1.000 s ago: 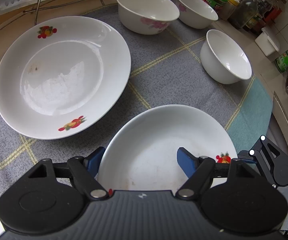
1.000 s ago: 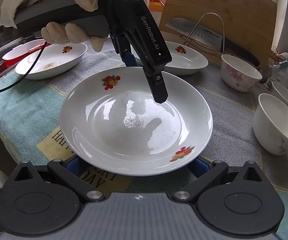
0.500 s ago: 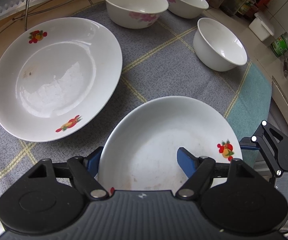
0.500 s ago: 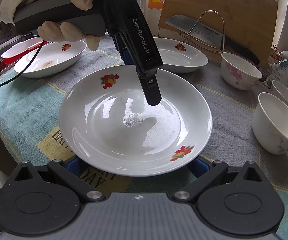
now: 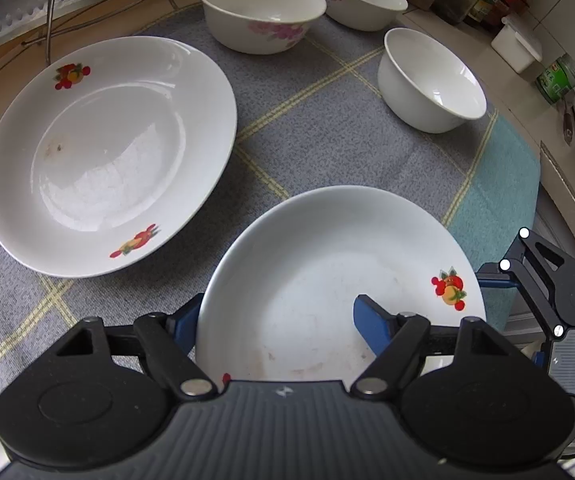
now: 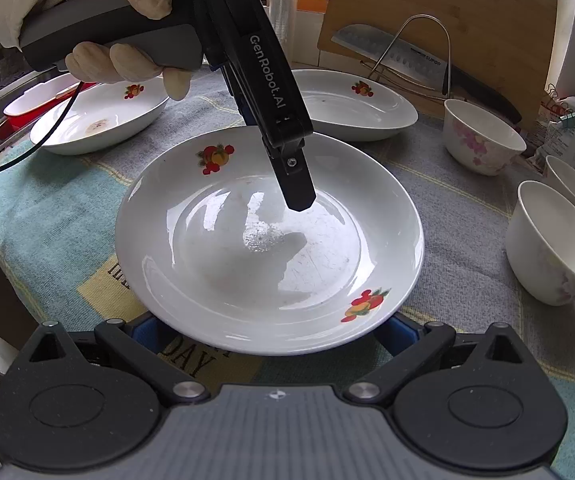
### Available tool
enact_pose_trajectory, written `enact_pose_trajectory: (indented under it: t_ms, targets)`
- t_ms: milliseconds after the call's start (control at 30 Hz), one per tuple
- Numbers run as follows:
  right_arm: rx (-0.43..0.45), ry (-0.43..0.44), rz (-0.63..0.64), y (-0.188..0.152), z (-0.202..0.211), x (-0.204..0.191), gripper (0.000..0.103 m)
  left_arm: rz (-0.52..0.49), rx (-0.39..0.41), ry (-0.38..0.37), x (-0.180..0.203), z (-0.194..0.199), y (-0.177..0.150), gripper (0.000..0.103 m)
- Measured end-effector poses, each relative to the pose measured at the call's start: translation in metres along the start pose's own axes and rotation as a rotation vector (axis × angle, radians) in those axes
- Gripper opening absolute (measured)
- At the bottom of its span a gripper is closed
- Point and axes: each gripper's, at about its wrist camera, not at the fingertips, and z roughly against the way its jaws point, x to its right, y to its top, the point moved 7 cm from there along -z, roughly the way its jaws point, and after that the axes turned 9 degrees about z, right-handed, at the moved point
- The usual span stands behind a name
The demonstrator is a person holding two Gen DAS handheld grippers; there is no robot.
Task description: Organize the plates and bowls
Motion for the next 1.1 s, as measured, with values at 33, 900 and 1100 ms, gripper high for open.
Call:
enact_pose_trajectory:
  t_ms: [33, 900, 1100]
  targets:
    - [0.0, 0.0, 0.0, 0.0, 0.0, 0.0, 0.103, -0.001, 0.0, -0.003, 0.0, 0.0, 0.0, 0.077]
    - [0.007, 0.007, 0.025, 0.0, 0.002, 0.008, 0.103, 0.032, -0.004, -0.042, -0.002, 0.007, -0.008, 0.076]
    - [0.022, 0.037, 0.071, -0.005, 0.003, 0.012, 0.103, 0.046, -0.003, -0.056, -0.003, 0.007, -0.008, 0.076]
